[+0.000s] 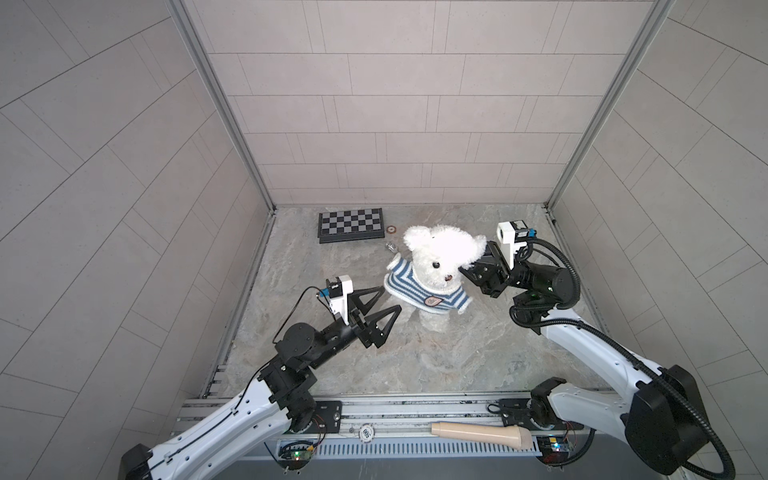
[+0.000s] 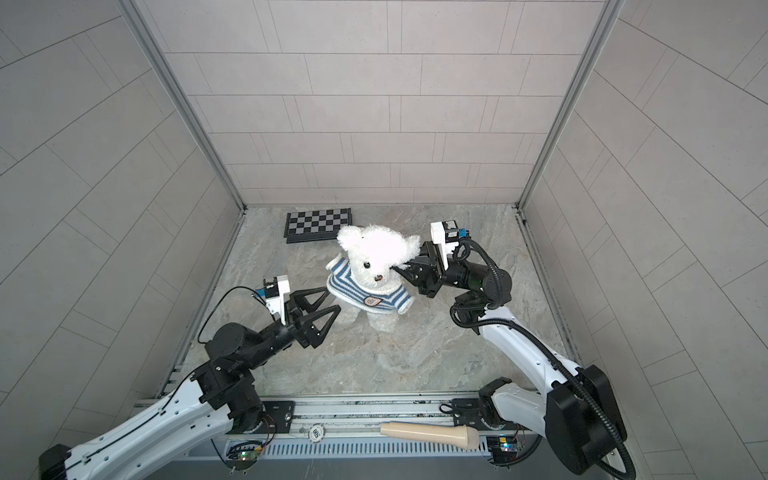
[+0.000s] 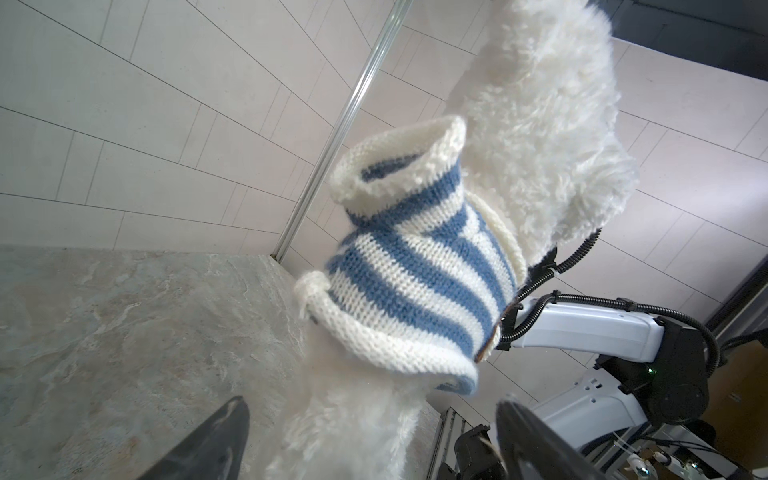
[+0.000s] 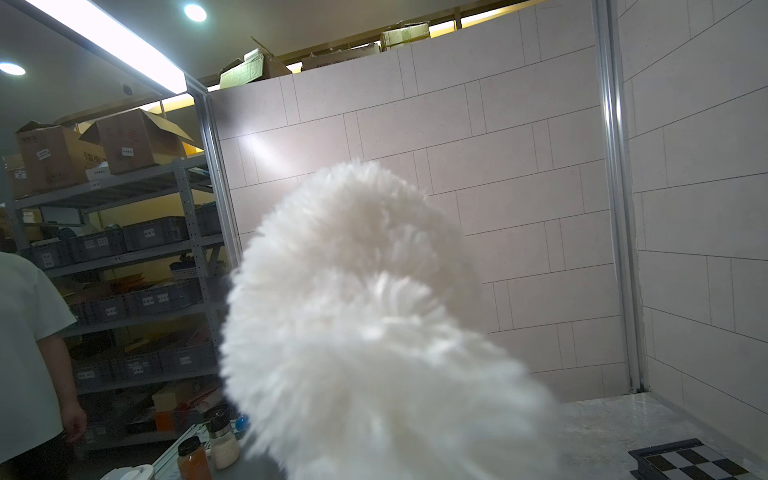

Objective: Dress the teddy bear
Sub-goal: 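Grasp the sweater hem with the left gripper while the right holds the bear's head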

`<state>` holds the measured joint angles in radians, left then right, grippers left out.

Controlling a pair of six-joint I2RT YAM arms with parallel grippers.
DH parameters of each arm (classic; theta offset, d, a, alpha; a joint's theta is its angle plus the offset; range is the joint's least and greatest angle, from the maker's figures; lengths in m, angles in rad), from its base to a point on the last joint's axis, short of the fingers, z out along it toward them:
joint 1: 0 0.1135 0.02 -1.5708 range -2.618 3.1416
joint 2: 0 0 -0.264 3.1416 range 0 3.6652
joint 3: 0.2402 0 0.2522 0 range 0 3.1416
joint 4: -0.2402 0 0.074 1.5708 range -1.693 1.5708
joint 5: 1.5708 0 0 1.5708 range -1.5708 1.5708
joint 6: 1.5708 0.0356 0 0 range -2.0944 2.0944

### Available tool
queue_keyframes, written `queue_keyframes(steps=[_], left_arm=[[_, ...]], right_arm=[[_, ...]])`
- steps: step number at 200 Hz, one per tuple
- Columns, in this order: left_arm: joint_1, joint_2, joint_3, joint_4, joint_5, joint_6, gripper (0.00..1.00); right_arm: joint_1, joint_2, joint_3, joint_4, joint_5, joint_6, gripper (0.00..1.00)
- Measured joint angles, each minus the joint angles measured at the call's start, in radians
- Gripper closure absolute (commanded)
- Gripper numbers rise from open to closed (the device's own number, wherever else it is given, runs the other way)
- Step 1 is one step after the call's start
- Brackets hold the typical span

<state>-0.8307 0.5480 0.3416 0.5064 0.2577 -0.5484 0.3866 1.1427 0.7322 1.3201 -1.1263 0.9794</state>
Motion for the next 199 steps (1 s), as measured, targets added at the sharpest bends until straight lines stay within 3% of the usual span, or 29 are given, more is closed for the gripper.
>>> queue_keyframes(steps=[64, 91, 127, 158, 184, 199], left_arm=[[0.000, 0.143, 0.000, 0.126, 0.081, 0.043, 0.03], [-0.001, 0.177, 0.002, 0.180, 0.098, 0.056, 0.25], [-0.006, 0.228, 0.010, 0.231, 0.115, 0.053, 0.69], [-0.008, 0.201, 0.010, 0.236, 0.097, 0.059, 1.00], [-0.008, 0.129, 0.010, 0.173, 0.045, 0.086, 1.00], [-0.008, 0.084, 0.010, 0.126, 0.019, 0.109, 1.00]], right_arm=[[0.040, 0.009, 0.014, 0.026, -0.004, 0.037, 1.00], [0.059, 0.015, 0.014, 0.031, -0.004, 0.039, 1.00], [0.067, 0.023, 0.014, 0.035, 0.009, 0.035, 1.00], [0.067, 0.015, 0.013, -0.005, 0.027, -0.004, 0.71], [0.068, -0.039, 0.002, -0.132, 0.050, -0.104, 0.52], [0.069, -0.108, -0.005, -0.291, 0.061, -0.211, 0.42]])
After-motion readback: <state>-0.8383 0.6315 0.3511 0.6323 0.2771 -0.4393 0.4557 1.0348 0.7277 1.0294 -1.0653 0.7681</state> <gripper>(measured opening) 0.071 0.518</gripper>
